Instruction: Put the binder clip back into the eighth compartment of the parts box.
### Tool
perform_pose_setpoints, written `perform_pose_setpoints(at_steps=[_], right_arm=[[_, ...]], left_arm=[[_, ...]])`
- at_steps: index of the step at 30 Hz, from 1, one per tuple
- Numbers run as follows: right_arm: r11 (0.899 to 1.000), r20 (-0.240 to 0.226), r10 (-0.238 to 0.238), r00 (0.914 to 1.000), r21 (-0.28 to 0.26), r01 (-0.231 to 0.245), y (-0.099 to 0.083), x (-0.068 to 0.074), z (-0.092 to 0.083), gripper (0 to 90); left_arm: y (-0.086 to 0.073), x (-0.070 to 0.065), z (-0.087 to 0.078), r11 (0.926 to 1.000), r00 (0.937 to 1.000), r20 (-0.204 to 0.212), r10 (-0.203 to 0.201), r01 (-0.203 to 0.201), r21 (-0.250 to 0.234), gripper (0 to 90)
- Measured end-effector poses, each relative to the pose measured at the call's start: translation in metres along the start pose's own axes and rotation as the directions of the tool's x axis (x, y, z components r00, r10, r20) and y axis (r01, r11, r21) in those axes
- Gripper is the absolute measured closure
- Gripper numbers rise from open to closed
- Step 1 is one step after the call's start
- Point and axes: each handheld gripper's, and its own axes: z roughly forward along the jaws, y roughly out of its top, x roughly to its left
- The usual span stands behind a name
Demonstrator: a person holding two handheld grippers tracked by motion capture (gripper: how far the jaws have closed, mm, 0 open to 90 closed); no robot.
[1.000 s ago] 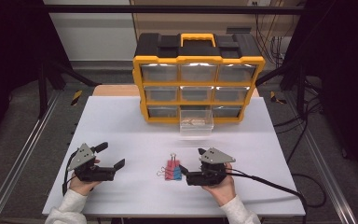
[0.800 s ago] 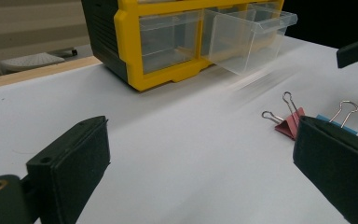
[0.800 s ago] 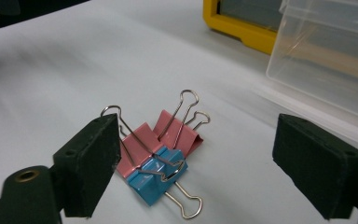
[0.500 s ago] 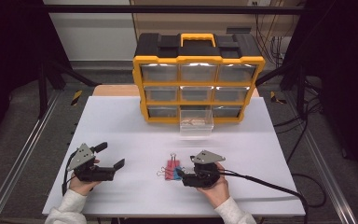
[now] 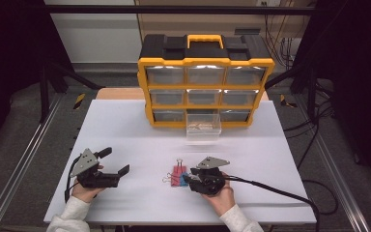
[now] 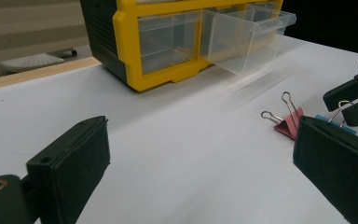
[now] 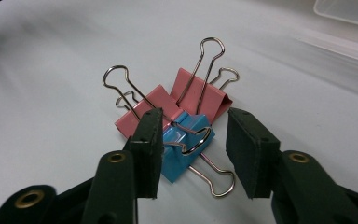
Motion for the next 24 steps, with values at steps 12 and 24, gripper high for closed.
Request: perform_pose_setpoints(at_steps=[12, 24], right_arm=[[0.998, -0.053, 0.060, 0.9968, 0.019, -0.059, 0.002, -0.001, 0.002, 75.2], [0.999, -0.084, 0.053, 0.9950, -0.002, -0.053, 0.005, 0.001, -0.006, 87.1]], left_arm=[[0.000, 0.000, 0.000, 1.0000, 1.0000, -0.001, -0.002, 0.002, -0.002, 3.3], [0.000, 0.000, 0.000, 1.0000, 1.0000, -0.001, -0.003, 0.003, -0.002, 3.3]])
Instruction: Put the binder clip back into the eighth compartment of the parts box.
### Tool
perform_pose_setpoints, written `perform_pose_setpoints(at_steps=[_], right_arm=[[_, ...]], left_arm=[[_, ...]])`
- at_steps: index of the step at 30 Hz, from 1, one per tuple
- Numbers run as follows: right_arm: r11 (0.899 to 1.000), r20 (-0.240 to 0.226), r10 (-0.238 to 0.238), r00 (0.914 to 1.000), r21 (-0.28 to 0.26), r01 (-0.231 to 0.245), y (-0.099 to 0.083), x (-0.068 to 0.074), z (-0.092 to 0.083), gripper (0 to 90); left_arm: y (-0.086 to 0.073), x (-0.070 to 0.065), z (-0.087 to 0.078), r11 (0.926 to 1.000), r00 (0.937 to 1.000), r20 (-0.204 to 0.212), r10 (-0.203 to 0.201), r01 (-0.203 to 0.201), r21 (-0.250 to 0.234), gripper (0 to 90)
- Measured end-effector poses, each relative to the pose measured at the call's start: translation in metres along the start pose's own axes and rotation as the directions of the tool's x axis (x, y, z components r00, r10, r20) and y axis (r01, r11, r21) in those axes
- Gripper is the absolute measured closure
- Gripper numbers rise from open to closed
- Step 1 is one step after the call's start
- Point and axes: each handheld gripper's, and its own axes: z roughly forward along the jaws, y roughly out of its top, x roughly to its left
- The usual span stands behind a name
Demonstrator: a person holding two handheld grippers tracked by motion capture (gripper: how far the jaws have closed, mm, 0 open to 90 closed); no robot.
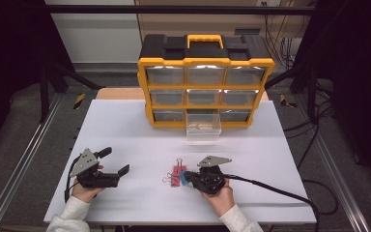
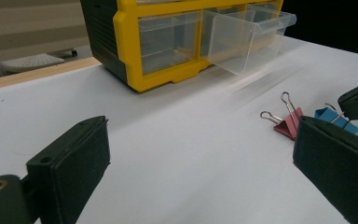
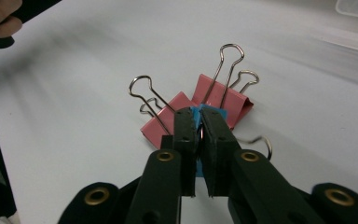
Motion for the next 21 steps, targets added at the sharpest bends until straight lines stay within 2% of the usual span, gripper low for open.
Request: perform_pose_setpoints(at_steps=[8, 21], right_arm=[[1.000, -0.010, 0.005, 0.9999, 0.004, -0.005, 0.001, 0.001, -0.003, 88.6], [0.999, 0.002, -0.020, 0.9998, -0.048, 0.021, 0.012, 0.000, -0.020, 88.8]], left_arm=[[0.000, 0.000, 0.000, 1.0000, 1.0000, 0.000, 0.002, -0.002, 0.002, 3.3], [0.000, 0.001, -0.001, 1.0000, 1.0000, -0.001, -0.003, 0.003, -0.002, 3.3]])
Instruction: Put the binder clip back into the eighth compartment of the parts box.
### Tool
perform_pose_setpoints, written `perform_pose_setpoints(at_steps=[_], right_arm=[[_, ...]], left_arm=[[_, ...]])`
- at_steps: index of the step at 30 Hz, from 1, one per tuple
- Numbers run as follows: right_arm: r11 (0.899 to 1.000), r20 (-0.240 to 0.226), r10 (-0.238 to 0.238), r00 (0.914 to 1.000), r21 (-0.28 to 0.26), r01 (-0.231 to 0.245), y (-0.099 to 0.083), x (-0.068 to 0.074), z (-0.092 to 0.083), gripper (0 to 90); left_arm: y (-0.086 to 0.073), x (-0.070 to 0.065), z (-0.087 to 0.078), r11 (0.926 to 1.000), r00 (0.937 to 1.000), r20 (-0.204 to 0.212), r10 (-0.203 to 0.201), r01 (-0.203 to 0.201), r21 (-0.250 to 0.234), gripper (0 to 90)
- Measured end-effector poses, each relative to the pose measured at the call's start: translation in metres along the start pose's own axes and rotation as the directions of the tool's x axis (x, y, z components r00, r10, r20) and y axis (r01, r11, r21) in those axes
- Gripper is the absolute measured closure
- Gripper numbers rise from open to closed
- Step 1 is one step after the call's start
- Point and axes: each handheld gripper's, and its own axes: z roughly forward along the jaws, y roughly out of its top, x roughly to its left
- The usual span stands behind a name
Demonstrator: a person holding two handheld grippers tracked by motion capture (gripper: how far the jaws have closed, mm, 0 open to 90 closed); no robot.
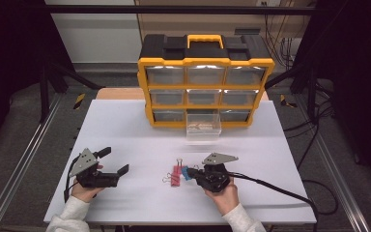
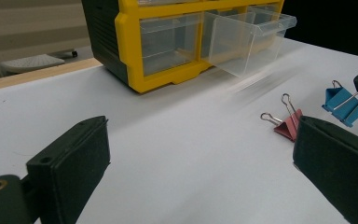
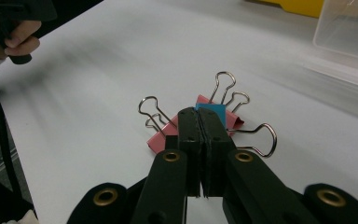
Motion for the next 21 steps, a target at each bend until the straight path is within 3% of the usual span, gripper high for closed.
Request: perform_pose_setpoints(at_steps=[21], right_arm=[[0.994, 0.039, -0.007, 0.9992, -0.107, 0.012, 0.035, -0.008, -0.032, 89.0]], left_arm=[[0.000, 0.000, 0.001, 1.0000, 1.0000, -0.002, 0.000, 0.000, 0.001, 3.3]])
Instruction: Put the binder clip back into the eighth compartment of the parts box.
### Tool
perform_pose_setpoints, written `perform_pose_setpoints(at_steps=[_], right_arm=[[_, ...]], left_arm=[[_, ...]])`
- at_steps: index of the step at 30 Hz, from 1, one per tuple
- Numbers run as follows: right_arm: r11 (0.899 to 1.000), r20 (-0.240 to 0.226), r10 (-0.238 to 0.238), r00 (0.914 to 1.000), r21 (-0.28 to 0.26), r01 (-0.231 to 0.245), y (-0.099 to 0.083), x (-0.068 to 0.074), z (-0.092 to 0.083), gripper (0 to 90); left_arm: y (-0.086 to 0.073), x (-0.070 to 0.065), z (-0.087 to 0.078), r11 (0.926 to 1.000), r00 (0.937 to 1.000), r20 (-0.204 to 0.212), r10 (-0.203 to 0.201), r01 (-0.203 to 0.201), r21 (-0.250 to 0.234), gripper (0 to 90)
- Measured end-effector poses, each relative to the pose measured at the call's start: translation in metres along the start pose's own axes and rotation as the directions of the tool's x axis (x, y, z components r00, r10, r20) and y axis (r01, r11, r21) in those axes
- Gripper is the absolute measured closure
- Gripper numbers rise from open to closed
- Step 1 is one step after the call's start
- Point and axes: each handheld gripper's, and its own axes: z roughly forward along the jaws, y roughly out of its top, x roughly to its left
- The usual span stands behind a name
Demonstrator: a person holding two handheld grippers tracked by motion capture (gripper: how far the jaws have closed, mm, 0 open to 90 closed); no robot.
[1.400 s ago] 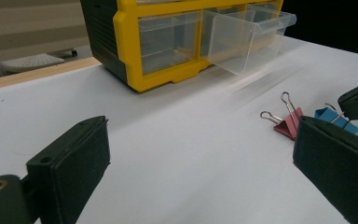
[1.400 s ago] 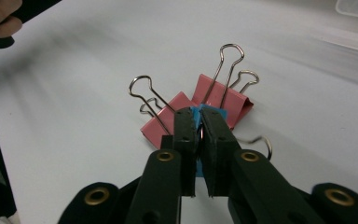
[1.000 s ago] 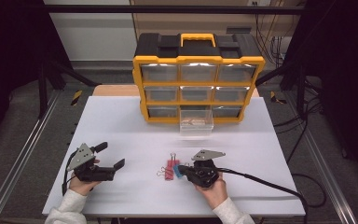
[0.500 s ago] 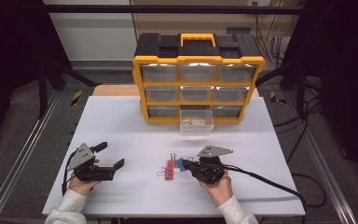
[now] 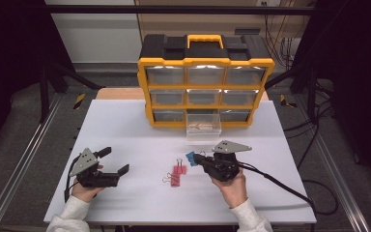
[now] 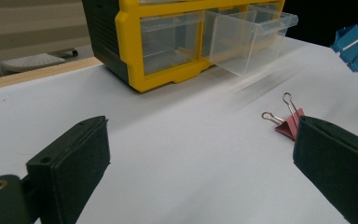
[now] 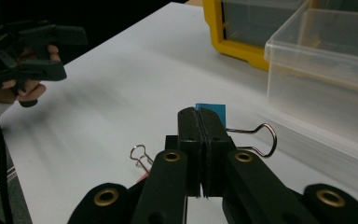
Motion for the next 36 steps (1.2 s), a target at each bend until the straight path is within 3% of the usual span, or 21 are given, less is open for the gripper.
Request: perform_pose_setpoints(at_steps=[6, 13, 23, 36], right_arm=[[0.999, 0.020, -0.013, 0.9997, -0.037, 0.014, 0.013, -0.002, -0.010, 89.0], [0.995, 0.042, 0.005, 0.9991, -0.097, -0.001, 0.033, -0.009, -0.019, 89.0], [0.992, 0.098, 0.008, 0.9951, -0.125, 0.005, 0.057, -0.019, -0.024, 89.1], [0.991, 0.150, 0.034, 0.9881, -0.132, -0.014, 0.077, -0.037, -0.009, 89.1]], left_arm=[[0.000, 0.000, 0.001, 1.0000, 1.0000, 0.000, 0.000, 0.000, 0.002, 3.3], [-0.001, 0.000, 0.001, 1.0000, 1.0000, 0.000, 0.000, 0.000, 0.008, 3.2], [-0.001, 0.000, 0.001, 1.0000, 1.0000, 0.000, 0.000, 0.000, 0.007, 3.2], [-0.001, 0.000, 0.001, 1.0000, 1.0000, 0.000, 0.002, -0.002, 0.008, 3.2]])
